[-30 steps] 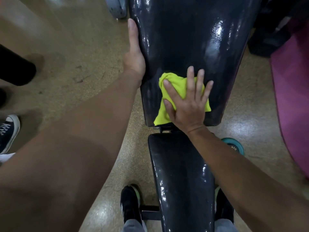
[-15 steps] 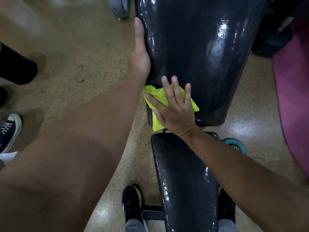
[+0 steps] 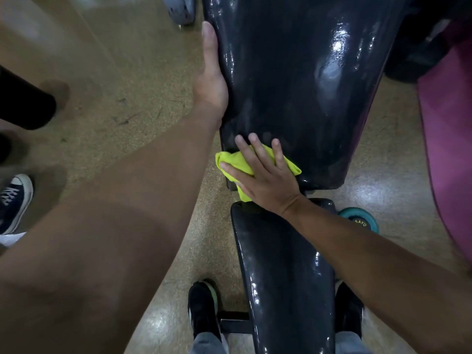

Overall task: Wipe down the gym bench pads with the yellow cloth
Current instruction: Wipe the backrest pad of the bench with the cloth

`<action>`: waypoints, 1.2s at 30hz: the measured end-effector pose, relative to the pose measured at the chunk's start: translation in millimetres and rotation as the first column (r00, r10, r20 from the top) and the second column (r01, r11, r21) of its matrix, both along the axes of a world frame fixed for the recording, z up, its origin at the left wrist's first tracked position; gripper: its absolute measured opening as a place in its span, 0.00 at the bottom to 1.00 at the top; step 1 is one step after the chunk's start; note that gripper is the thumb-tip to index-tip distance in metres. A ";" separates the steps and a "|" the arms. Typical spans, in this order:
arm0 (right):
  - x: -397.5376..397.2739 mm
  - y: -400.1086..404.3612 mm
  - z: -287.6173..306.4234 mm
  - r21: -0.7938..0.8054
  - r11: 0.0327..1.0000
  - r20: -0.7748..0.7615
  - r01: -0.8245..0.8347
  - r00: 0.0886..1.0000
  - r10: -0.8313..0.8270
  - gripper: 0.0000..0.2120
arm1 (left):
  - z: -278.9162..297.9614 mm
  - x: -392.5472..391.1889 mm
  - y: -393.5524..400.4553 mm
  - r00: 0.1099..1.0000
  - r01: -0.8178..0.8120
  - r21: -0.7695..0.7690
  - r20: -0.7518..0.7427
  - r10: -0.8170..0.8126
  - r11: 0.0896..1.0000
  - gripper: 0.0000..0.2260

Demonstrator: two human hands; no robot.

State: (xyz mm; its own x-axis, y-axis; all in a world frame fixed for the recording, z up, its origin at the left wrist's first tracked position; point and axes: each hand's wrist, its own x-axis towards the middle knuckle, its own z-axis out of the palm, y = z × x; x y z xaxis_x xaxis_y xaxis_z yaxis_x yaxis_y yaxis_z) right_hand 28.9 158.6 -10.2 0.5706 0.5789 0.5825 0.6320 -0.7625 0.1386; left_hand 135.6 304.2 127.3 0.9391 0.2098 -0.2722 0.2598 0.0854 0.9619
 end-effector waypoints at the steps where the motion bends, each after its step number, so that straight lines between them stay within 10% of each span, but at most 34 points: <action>1: -0.3 -7.3 -0.6 -0.010 1.000 0.001 -0.022 1.000 0.022 0.23 | 1.2 -0.8 -0.7 1.000 0.002 0.004 0.002 -0.002 1.000 0.43; 15: -4.6 -8.8 -1.1 0.013 1.000 -0.033 -0.021 0.999 0.021 0.21 | 6.1 -2.8 -0.3 0.999 -0.042 0.014 -0.006 0.042 0.999 0.40; 21: -13.3 19.2 3.4 0.161 0.960 -0.136 0.230 0.968 -0.209 0.23 | 4.5 -4.3 -1.0 0.999 -0.038 0.019 -0.027 0.039 0.999 0.39; 36: -15.1 16.4 -22.4 0.046 0.999 -0.038 0.015 0.999 -0.013 0.22 | -55.7 -45.7 -0.1 0.999 -0.015 0.009 -0.043 0.015 1.000 0.46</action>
State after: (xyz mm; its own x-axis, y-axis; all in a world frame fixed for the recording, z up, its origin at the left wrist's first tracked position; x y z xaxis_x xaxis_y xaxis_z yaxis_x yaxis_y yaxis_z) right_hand 13.8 175.0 -32.6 0.6006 0.5435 0.5864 0.6255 -0.7763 0.0788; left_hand 89.9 304.1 71.5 0.9233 0.2259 -0.3105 0.2997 0.0814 0.9506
